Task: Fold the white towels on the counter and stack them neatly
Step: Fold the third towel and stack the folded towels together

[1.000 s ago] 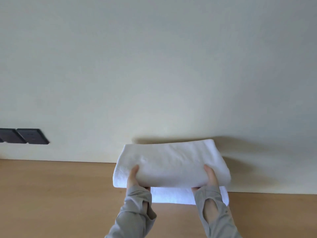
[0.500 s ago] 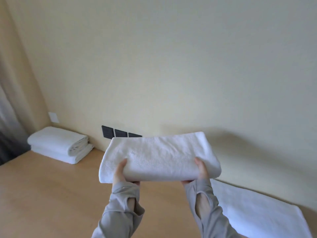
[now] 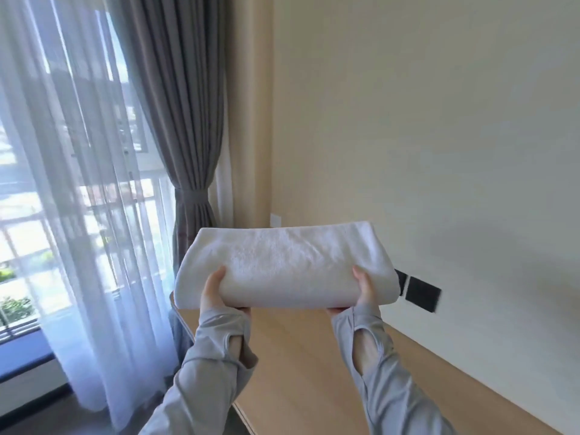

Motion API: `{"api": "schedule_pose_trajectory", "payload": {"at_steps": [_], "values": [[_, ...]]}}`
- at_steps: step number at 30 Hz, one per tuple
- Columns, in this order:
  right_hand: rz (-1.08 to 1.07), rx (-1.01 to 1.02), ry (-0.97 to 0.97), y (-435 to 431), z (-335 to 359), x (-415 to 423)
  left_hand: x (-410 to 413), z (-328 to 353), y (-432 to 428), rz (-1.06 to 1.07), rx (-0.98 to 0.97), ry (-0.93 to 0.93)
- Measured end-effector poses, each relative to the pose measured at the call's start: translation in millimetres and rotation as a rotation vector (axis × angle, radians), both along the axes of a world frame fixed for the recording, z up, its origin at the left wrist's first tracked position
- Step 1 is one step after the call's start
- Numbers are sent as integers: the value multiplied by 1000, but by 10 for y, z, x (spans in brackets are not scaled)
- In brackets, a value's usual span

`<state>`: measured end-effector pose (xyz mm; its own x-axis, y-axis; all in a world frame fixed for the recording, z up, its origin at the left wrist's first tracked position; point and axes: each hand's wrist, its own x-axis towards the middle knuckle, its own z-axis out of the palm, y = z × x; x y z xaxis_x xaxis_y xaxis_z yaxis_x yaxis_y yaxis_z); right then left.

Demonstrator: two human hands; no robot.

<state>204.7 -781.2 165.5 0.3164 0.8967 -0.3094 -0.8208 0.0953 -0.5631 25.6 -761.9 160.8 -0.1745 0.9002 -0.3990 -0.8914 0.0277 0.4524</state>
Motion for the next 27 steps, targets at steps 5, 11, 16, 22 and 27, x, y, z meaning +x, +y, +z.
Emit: {"api": "schedule_pose_trajectory", "payload": {"at_steps": [5, 11, 16, 22, 27], "values": [[51, 42, 5, 434, 13, -548, -542, 1, 371, 67, 45, -41], [61, 43, 70, 1182, -196, -1026, -1046, -167, 1096, 81, 9, -25], [56, 63, 146, 2092, -397, -1374, -1395, -230, 2058, 66, 0, 35], [-69, 52, 204, 2927, -430, -1461, -1450, -264, 3093, -20, 13, 108], [-230, 63, 206, 3375, -453, -1266, -1177, -298, 3787, -153, -19, 135]]}}
